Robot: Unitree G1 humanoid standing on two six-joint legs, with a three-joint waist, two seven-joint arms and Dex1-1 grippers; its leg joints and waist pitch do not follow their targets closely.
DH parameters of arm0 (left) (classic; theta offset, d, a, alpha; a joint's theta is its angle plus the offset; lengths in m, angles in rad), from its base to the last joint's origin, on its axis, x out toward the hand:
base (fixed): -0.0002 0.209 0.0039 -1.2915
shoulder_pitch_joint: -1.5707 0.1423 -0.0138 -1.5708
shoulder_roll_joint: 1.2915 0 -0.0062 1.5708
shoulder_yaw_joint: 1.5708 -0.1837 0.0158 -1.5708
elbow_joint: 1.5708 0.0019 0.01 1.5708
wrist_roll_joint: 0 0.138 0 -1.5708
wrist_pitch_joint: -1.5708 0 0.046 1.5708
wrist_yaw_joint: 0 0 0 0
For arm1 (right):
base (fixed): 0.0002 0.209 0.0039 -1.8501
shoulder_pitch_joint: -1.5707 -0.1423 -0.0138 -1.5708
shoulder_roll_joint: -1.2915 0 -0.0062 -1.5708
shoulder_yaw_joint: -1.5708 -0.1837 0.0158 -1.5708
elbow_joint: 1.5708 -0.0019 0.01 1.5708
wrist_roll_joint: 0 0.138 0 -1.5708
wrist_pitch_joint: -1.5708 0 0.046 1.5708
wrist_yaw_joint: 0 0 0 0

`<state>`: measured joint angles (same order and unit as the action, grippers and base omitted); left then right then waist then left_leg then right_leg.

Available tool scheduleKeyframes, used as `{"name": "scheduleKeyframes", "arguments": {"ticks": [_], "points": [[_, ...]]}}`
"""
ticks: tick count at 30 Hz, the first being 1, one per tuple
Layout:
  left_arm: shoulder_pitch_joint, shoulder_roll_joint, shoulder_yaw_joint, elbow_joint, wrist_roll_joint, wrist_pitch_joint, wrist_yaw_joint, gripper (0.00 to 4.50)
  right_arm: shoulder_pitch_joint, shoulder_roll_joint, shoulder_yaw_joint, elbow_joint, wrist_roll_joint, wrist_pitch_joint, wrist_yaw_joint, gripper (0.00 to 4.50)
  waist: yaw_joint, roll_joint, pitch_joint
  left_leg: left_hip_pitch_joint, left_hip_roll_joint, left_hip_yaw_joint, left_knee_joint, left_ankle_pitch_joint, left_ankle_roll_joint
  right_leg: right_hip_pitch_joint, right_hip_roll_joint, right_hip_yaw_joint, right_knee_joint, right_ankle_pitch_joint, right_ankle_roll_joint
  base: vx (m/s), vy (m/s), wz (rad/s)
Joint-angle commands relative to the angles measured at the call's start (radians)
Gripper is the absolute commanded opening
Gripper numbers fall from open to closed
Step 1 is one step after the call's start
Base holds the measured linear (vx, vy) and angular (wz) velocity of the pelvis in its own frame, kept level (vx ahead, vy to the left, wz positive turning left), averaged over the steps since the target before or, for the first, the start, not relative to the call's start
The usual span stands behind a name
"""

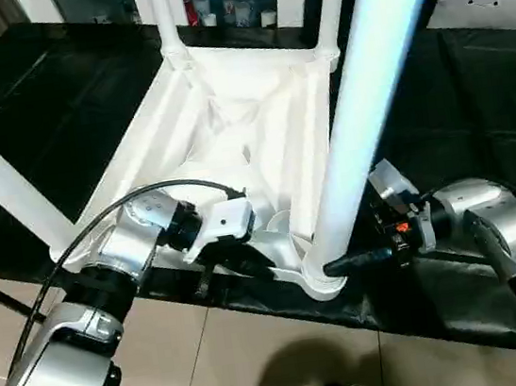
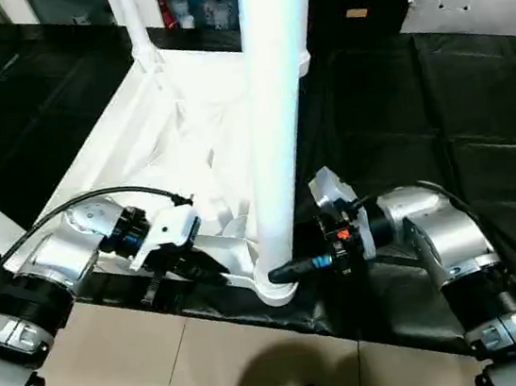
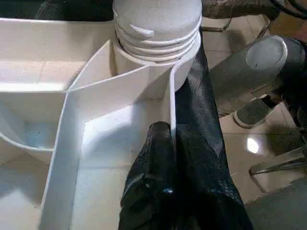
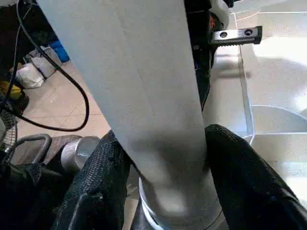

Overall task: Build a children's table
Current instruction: Rotate leg to tighten

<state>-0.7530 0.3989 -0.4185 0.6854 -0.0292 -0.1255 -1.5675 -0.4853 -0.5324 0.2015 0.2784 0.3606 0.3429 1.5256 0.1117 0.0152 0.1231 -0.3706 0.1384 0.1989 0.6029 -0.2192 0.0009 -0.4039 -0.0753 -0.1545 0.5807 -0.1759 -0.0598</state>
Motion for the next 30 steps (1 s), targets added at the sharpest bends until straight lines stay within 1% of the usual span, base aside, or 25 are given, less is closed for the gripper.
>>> {"name": "scheduleKeyframes", "arguments": {"ticks": [1,2,3,6,8,9,10,11,12,13,14,16,17,18,19,20,21,22,23,24,25,26,28,29,30], "points": [[0.001,-0.02,-0.031,-0.028,-0.02,0.028,-0.047,0.0,0.014,0.002,-0.003,-0.041,0.039,0.071,-0.005,2.12,-0.008,-0.014,-0.081,0.015,0.125,-0.056,-0.062,0.024,0.167,0.062,-0.132,0.097,-0.047,-0.119,-0.18,0.0,0.0,0.0],[0.001,-0.02,-0.031,-0.028,-0.02,0.028,-0.047,0.0,0.014,0.002,-0.003,-0.041,0.039,0.071,-0.005,2.11,-0.008,-0.016,-0.081,0.015,0.126,-0.056,-0.063,0.024,0.165,0.062,-0.131,0.098,-0.048,-0.118,-0.179,0.0,0.0,0.0],[0.007,-0.029,-0.017,-0.036,-0.022,0.044,-0.045,0.0,0.023,0.014,-0.011,-0.057,0.048,0.097,-0.039,2.11,-0.009,-0.017,-0.081,0.015,0.126,-0.057,-0.064,0.027,0.164,0.063,-0.131,0.098,-0.047,-0.114,-0.18,0.0,0.0,0.0],[0.019,-0.045,0.005,-0.053,-0.022,0.085,-0.014,0.0,0.041,0.054,-0.033,-0.085,0.048,0.123,-0.144,2.1,-0.009,-0.014,-0.08,0.015,0.128,-0.058,-0.065,0.022,0.158,0.062,-0.132,0.098,-0.05,-0.121,-0.178,0.0,0.0,0.0],[0.024,-0.054,0.015,-0.061,-0.017,0.113,0.038,0.0,0.049,0.088,-0.048,-0.093,0.026,0.123,-0.237,2.09,-0.014,-0.012,-0.074,0.013,0.122,-0.057,-0.068,-0.028,0.124,0.064,-0.135,0.097,-0.064,-0.206,-0.164,0.0,0.0,0.0],[0.024,-0.064,0.025,-0.061,-0.009,0.143,0.091,0.0,0.056,0.116,-0.058,-0.096,0.0,0.117,-0.314,2.09,-0.017,-0.014,-0.073,0.013,0.122,-0.056,-0.069,-0.041,0.11,0.063,-0.134,0.098,-0.067,-0.23,-0.157,0.0,0.0,0.0],[0.024,-0.07,0.031,-0.06,-0.003,0.163,0.126,0.0,0.06,0.134,-0.064,-0.097,-0.017,0.112,-0.362,2.09,-0.026,-0.015,-0.067,0.018,0.118,-0.061,-0.075,-0.091,0.068,0.062,-0.134,0.095,-0.082,-0.337,-0.132,0.0,0.0,0.0],[0.022,-0.073,0.034,-0.057,0.0,0.168,0.142,0.0,0.061,0.139,-0.066,-0.097,-0.022,0.112,-0.377,2.09,-0.029,-0.015,-0.065,0.018,0.113,-0.06,-0.076,-0.101,0.062,0.062,-0.133,0.094,-0.089,-0.366,-0.123,0.0,0.0,0.0],[0.012,-0.098,0.057,-0.041,0.008,0.208,0.243,0.0,0.07,0.183,-0.082,-0.101,-0.054,0.112,-0.481,2.09,-0.034,-0.017,-0.063,0.014,0.113,-0.061,-0.076,-0.11,0.055,0.065,-0.133,0.095,-0.088,-0.386,-0.115,0.0,0.0,0.0],[0.006,-0.111,0.069,-0.034,0.008,0.226,0.288,0.0,0.073,0.206,-0.091,-0.104,-0.067,0.117,-0.533,2.07,-0.042,-0.016,-0.061,0.019,0.114,-0.063,-0.078,-0.132,0.042,0.059,-0.132,0.094,-0.098,-0.428,-0.103,0.0,0.0,0.0],[-0.002,-0.13,0.084,-0.026,0.012,0.25,0.347,0.0,0.079,0.24,-0.103,-0.113,-0.083,0.129,-0.607,2.06,-0.052,-0.019,-0.061,0.018,0.111,-0.065,-0.078,-0.14,0.032,0.062,-0.134,0.093,-0.1,-0.453,-0.095,0.0,0.0,0.0],[-0.012,-0.152,0.1,-0.016,0.022,0.276,0.416,0.0,0.086,0.283,-0.116,-0.124,-0.103,0.143,-0.692,2.04,-0.064,-0.02,-0.061,0.012,0.109,-0.069,-0.079,-0.136,0.03,0.064,-0.132,0.089,-0.103,-0.465,-0.08,0.0,0.0,0.0],[-0.019,-0.167,0.113,-0.009,0.031,0.293,0.459,0.0,0.088,0.308,-0.121,-0.129,-0.112,0.152,-0.742,2.03,-0.073,-0.022,-0.063,0.011,0.105,-0.067,-0.077,-0.129,0.039,0.066,-0.133,0.09,-0.105,-0.453,-0.077,0.0,0.0,0.0],[-0.025,-0.177,0.121,-0.001,0.034,0.303,0.487,0.0,0.088,0.324,-0.124,-0.128,-0.119,0.156,-0.773,2.03,-0.076,-0.021,-0.064,0.009,0.104,-0.066,-0.075,-0.119,0.046,0.066,-0.132,0.091,-0.102,-0.437,-0.08,0.0,0.0,0.0],[-0.034,-0.196,0.138,0.008,0.046,0.32,0.549,0.0,0.086,0.358,-0.132,-0.128,-0.135,0.165,-0.844,2.03,-0.079,-0.016,-0.066,0.012,0.104,-0.064,-0.074,-0.109,0.054,0.061,-0.13,0.092,-0.103,-0.421,-0.086,0.0,0.0,0.0],[-0.047,-0.219,0.157,0.022,0.058,0.333,0.626,0.0,0.079,0.404,-0.149,-0.12,-0.153,0.177,-0.937,2.02,-0.081,-0.018,-0.067,0.009,0.102,-0.063,-0.074,-0.093,0.061,0.061,-0.128,0.092,-0.1,-0.394,-0.093,0.0,0.0,0.0],[-0.055,-0.234,0.169,0.029,0.062,0.346,0.668,0.0,0.074,0.434,-0.158,-0.112,-0.163,0.184,-0.992,2.01,-0.082,-0.017,-0.07,0.011,0.106,-0.063,-0.076,-0.087,0.058,0.059,-0.127,0.092,-0.098,-0.38,-0.101,0.0,0.0,0.0],[-0.059,-0.244,0.176,0.03,0.065,0.359,0.696,0.0,0.07,0.455,-0.164,-0.108,-0.17,0.191,-1.033,2.01,-0.082,-0.019,-0.072,0.012,0.101,-0.063,-0.074,-0.082,0.062,0.062,-0.127,0.091,-0.097,-0.362,-0.104,0.0,0.0,0.0],[-0.064,-0.263,0.192,0.026,0.064,0.382,0.748,0.0,0.062,0.494,-0.176,-0.1,-0.188,0.191,-1.103,2.01,-0.08,-0.012,-0.073,0.01,0.106,-0.063,-0.074,-0.068,0.066,0.062,-0.129,0.094,-0.089,-0.32,-0.119,0.0,0.0,0.0],[-0.067,-0.277,0.202,0.021,0.063,0.401,0.782,0.0,0.056,0.524,-0.186,-0.094,-0.2,0.19,-1.154,2.01,-0.082,-0.013,-0.074,0.009,0.108,-0.063,-0.074,-0.067,0.069,0.061,-0.127,0.094,-0.089,-0.304,-0.126,0.0,0.0,0.0],[-0.069,-0.293,0.207,0.011,0.072,0.423,0.831,0.0,0.046,0.568,-0.197,-0.085,-0.223,0.189,-1.233,2.01,-0.083,-0.009,-0.077,0.012,0.113,-0.063,-0.075,-0.06,0.065,0.06,-0.129,0.096,-0.083,-0.266,-0.143,0.0,0.0,0.0],[-0.069,-0.3,0.21,0.006,0.075,0.429,0.851,0.0,0.042,0.583,-0.2,-0.081,-0.232,0.186,-1.262,2.01,-0.084,-0.005,-0.08,0.013,0.115,-0.065,-0.076,-0.049,0.064,0.06,-0.128,0.096,-0.075,-0.217,-0.161,0.0,0.0,0.0],[-0.065,-0.314,0.208,-0.01,0.089,0.445,0.885,0.0,0.038,0.615,-0.194,-0.079,-0.242,0.174,-1.305,2.01,-0.084,-0.006,-0.079,0.012,0.111,-0.061,-0.074,-0.056,0.071,0.064,-0.131,0.098,-0.075,-0.193,-0.173,0.0,0.0,0.0],[-0.064,-0.315,0.206,-0.012,0.092,0.444,0.887,0.0,0.039,0.616,-0.192,-0.081,-0.245,0.169,-1.307,2.01,-0.082,0.0,-0.08,0.012,0.11,-0.061,-0.073,-0.057,0.073,0.064,-0.131,0.098,-0.076,-0.19,-0.174,0.0,0.0,0.0],[-0.06,-0.317,0.203,-0.016,0.099,0.441,0.89,0.0,0.045,0.612,-0.175,-0.093,-0.254,0.162,-1.295,2.01,-0.083,-0.003,-0.079,0.011,0.11,-0.06,-0.074,-0.062,0.08,0.065,-0.129,0.098,-0.077,-0.183,-0.171,0.0,0.0,0.0]]}}
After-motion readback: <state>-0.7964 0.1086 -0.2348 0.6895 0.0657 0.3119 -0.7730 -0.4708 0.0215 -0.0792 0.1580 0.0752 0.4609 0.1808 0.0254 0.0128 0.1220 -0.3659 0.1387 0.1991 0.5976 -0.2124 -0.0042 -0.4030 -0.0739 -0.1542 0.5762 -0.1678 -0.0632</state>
